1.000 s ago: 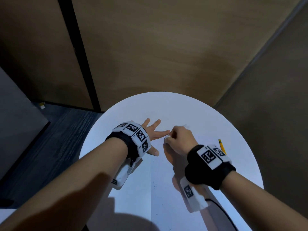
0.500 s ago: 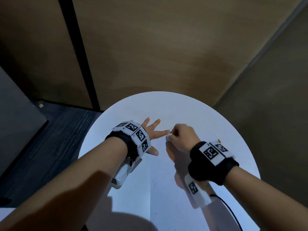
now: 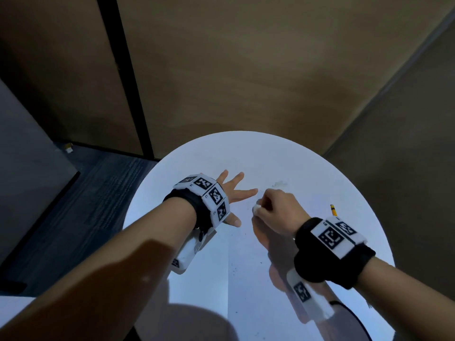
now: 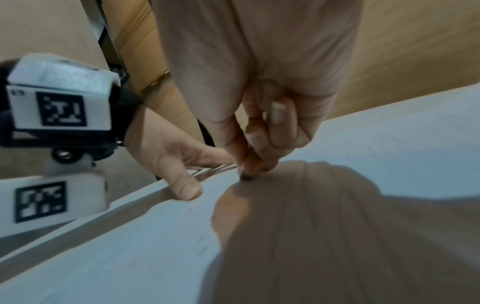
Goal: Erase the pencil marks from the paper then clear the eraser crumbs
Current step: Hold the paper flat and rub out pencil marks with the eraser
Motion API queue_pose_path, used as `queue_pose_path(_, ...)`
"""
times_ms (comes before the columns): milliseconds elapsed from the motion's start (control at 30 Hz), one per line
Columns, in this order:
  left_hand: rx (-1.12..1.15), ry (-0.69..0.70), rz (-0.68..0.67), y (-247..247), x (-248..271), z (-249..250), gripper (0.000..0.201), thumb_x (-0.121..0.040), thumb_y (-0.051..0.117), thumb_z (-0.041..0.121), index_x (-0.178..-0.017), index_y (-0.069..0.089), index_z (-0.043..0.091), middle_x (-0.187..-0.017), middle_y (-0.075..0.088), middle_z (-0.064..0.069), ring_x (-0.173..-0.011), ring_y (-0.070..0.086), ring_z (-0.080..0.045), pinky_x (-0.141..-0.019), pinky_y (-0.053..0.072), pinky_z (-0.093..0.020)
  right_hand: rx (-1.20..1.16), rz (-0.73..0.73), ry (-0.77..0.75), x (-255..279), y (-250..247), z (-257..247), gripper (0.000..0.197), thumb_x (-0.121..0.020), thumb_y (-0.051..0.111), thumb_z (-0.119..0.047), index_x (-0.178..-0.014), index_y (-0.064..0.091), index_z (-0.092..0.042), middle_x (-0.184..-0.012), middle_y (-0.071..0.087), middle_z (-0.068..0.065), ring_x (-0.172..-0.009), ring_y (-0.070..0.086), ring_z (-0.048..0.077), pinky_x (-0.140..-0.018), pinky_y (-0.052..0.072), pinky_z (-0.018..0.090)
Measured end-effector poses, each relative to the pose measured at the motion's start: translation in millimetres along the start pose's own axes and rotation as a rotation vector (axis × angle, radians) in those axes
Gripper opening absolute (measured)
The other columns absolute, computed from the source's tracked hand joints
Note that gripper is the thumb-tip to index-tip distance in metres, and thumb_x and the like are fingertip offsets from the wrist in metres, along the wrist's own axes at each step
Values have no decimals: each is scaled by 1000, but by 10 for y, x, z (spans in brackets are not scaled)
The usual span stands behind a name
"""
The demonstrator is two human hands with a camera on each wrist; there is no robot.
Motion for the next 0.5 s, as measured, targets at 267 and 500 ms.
queue_pose_path(267, -14, 5, 8, 31, -65, -28, 95, -72, 55, 75, -139, -11, 60, -154, -28, 9, -142, -22, -33, -104, 0, -70, -2, 65, 15, -50, -103, 12, 14, -91, 53, -19, -82, 48, -11, -89, 53, 4, -81, 46, 17, -57, 31, 24)
queue_pose_path(500, -13, 11, 21, 31, -77, -35, 95, -72, 55, 75, -138, -11, 60, -154, -28, 9, -142, -21, -33, -104, 1, -70, -36, 69, 26, -88, -192, 35, 15, -90, 55, -19, -79, 49, -11, -87, 55, 3, -83, 45, 16, -64, 31, 22)
Point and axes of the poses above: each hand's wrist, its own x-axis away from the middle knuckle, its own y-axis out of the palm, z = x × y, the point moved 8 cm from there along -x, towards the middle knuckle
